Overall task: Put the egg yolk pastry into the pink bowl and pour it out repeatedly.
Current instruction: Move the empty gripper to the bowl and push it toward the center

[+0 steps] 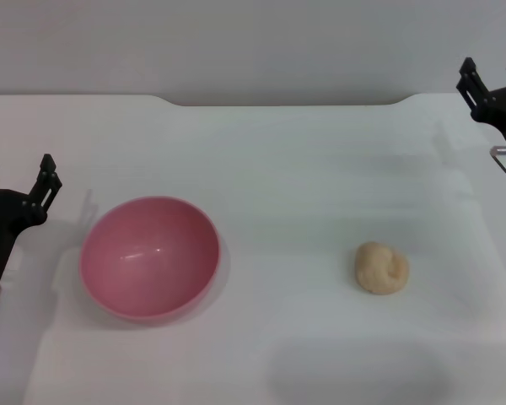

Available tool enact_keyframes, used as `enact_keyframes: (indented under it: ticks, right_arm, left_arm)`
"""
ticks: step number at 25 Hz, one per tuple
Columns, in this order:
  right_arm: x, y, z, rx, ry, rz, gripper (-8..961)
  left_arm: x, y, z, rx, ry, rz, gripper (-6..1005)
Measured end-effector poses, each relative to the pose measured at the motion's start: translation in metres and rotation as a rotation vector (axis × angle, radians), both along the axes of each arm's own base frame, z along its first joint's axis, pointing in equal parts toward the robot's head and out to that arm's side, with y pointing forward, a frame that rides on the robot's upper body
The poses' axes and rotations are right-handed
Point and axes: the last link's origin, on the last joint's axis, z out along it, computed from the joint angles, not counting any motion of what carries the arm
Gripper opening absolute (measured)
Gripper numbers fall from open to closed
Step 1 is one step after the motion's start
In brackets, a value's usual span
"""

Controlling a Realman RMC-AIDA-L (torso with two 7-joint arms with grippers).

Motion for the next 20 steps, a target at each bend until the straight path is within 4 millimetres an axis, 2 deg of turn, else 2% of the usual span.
enact_keyframes:
  ticks: [6, 15, 19, 20]
  right_arm:
    - [0.009, -0.007, 0.001, 0.003, 0.003, -0.021, 695]
    - [0.008, -0.006, 0.001, 0.004, 0.002, -0.018, 696]
    - [0.007, -0.006, 0.001, 0.004, 0.003, -0.015, 696]
    - [0.007, -0.006, 0.001, 0.004, 0.002, -0.015, 696]
  left_arm:
    - [0.0, 0.002, 0.002, 0.014, -0.011, 0.008, 801]
    - [-0.001, 0.007, 0.009, 0.046, -0.041, 0.016, 802]
    - [0.0, 0.027, 0.031, 0.061, -0.14, -0.028, 802]
    - [0.001, 0.044, 0.045, 0.021, -0.179, -0.062, 802]
